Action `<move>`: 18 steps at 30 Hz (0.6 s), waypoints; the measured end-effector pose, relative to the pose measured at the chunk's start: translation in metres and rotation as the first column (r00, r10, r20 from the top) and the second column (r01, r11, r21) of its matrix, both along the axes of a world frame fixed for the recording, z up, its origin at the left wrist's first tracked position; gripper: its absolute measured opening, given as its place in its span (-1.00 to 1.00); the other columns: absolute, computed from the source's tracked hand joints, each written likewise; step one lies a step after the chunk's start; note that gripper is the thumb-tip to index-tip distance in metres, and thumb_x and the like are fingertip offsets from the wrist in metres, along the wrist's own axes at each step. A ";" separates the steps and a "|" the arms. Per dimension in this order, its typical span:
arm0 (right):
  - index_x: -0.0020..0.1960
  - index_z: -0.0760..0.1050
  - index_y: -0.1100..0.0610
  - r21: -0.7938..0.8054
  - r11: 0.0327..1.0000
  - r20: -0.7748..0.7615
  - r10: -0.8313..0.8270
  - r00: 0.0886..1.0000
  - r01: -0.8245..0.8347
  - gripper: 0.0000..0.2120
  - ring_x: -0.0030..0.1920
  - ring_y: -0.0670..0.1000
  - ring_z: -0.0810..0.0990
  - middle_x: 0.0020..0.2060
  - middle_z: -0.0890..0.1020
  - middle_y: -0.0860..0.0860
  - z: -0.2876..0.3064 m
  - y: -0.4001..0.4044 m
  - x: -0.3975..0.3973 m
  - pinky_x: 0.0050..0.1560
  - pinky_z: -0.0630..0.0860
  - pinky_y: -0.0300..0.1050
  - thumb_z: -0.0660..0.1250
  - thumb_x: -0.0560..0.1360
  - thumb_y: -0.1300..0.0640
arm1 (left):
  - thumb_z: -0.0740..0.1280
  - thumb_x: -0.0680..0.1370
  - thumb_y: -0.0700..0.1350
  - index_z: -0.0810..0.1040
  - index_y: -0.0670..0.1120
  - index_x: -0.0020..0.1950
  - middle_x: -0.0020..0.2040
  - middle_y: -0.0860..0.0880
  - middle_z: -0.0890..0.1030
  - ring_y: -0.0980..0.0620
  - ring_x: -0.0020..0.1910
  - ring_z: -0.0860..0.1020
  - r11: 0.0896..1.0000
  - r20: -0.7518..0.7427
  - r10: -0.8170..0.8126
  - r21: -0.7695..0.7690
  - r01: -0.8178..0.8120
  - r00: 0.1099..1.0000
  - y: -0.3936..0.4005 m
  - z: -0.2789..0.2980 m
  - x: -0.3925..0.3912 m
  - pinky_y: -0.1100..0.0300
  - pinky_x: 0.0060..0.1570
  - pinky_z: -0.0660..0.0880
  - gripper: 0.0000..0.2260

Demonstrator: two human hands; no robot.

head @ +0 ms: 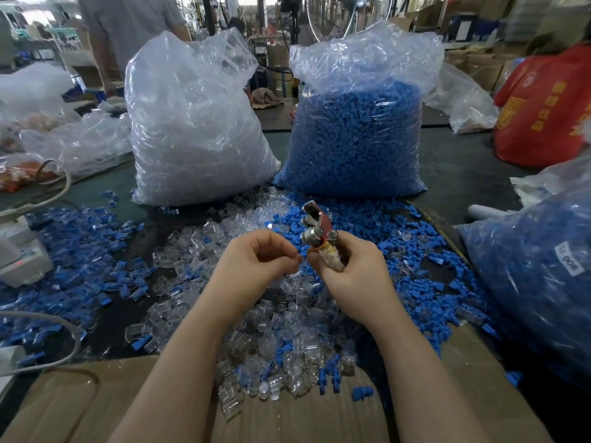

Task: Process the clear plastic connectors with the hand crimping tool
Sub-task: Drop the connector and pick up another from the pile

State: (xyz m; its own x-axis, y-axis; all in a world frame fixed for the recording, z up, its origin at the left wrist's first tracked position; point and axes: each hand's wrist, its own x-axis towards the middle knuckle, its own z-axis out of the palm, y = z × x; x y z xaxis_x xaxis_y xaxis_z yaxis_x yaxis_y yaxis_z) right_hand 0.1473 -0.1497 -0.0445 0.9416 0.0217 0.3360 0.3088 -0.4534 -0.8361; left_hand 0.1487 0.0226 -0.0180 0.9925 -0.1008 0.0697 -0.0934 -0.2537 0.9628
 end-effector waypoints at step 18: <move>-0.14 0.54 0.04 0.004 0.988 0.053 -0.157 0.986 0.157 -0.88 -0.32 0.06 0.54 -0.38 0.57 -0.07 -0.001 -0.006 0.002 -0.24 0.53 0.19 0.39 0.48 0.00 | 0.37 0.53 -0.04 0.65 0.18 0.02 -0.08 0.15 0.47 0.12 -0.01 0.49 0.589 0.078 -0.287 0.800 0.112 0.955 -0.020 -0.002 -0.003 0.14 0.13 0.42 -0.86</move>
